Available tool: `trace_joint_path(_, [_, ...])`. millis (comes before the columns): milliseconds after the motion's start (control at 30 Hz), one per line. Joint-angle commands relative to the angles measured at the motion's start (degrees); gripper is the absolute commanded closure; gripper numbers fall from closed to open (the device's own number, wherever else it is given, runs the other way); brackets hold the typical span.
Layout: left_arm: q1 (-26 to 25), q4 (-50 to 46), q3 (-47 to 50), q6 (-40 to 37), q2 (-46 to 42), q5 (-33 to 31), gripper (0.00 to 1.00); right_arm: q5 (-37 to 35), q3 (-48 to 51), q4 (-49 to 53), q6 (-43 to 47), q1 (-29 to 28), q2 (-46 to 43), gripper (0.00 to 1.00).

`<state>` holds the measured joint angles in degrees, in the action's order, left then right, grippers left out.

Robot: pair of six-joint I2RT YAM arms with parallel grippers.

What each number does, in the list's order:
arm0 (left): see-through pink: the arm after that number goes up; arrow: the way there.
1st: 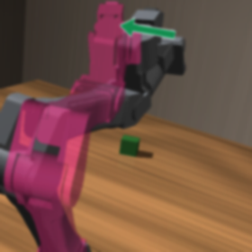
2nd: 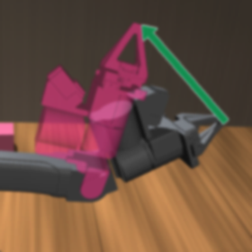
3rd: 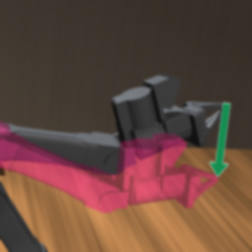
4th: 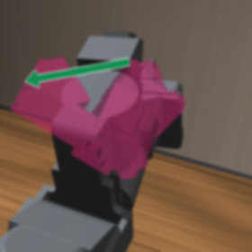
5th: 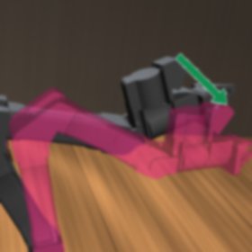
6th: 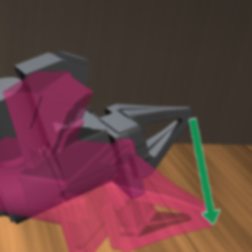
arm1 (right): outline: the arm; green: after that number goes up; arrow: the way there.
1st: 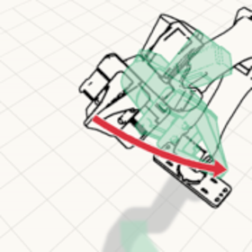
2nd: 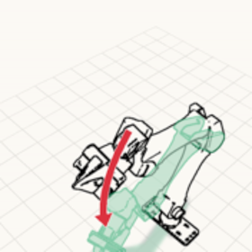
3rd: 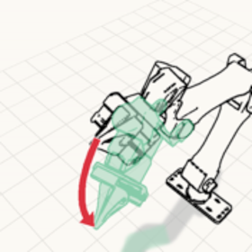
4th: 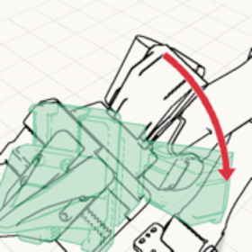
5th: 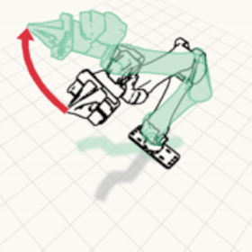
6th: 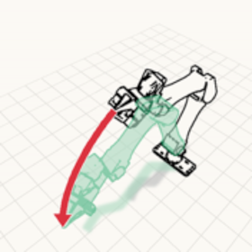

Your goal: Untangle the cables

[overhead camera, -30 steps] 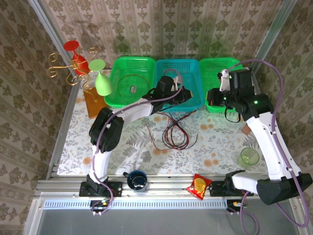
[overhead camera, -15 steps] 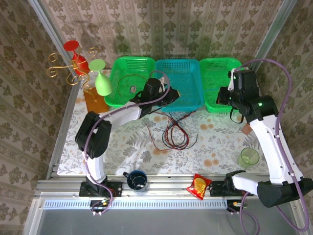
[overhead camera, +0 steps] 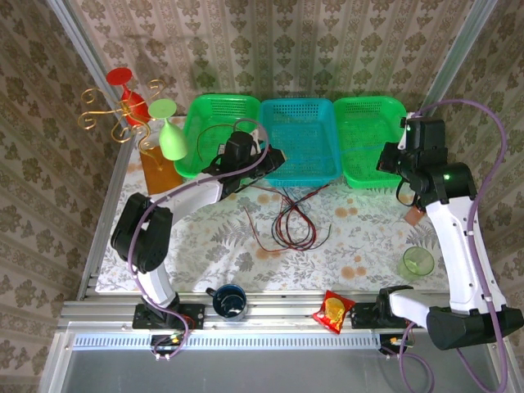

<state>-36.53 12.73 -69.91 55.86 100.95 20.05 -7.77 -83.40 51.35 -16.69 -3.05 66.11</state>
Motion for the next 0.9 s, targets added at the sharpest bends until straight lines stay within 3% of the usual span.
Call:
trace_joint_path(0, [0.59,-1.55,-0.67,-2.18,-1.81,-0.99,1.0,-1.33,0.27,-0.55,0.6,1.68,-0.89,1.0])
trace_joint_path(300, [0.76,0.3,-0.22,-2.23,-2.28,-0.3,1.0,-0.74,1.08,0.17,0.8,5.66,-0.72,1.0])
trace_joint_path(367, [0.07,2.02,-0.98,-4.84,-2.74,1.2,1.0,1.02,1.75,-0.11,0.79,6.12,-0.8,1.0])
trace_joint_path(500, [-5.53,-5.55,-8.83,-20.21,-3.15,0.87,1.0,5.42,3.43,-1.55,-1.16,6.12,-0.65,1.0])
trace_joint_path(733, [-6.66,-4.21,-9.63,-20.85,-2.98,0.48,1.0,7.59,1.62,-1.44,-0.25,6.3,0.16,1.0])
trace_joint_path(767, [-6.83,-4.07,-10.13,-21.18,-2.65,1.32,0.97,8.53,1.03,-1.26,-0.27,6.3,0.1,1.0])
trace_joint_path(800, [-7.12,-4.11,-10.69,-22.57,-2.28,2.56,0.86,10.07,0.41,-1.28,-0.36,6.3,-0.05,1.0])
trace_joint_path(867, [-8.01,-4.88,-11.62,-26.52,-1.65,3.46,0.73,12.93,-0.77,-1.22,-0.44,6.3,-0.36,1.0])
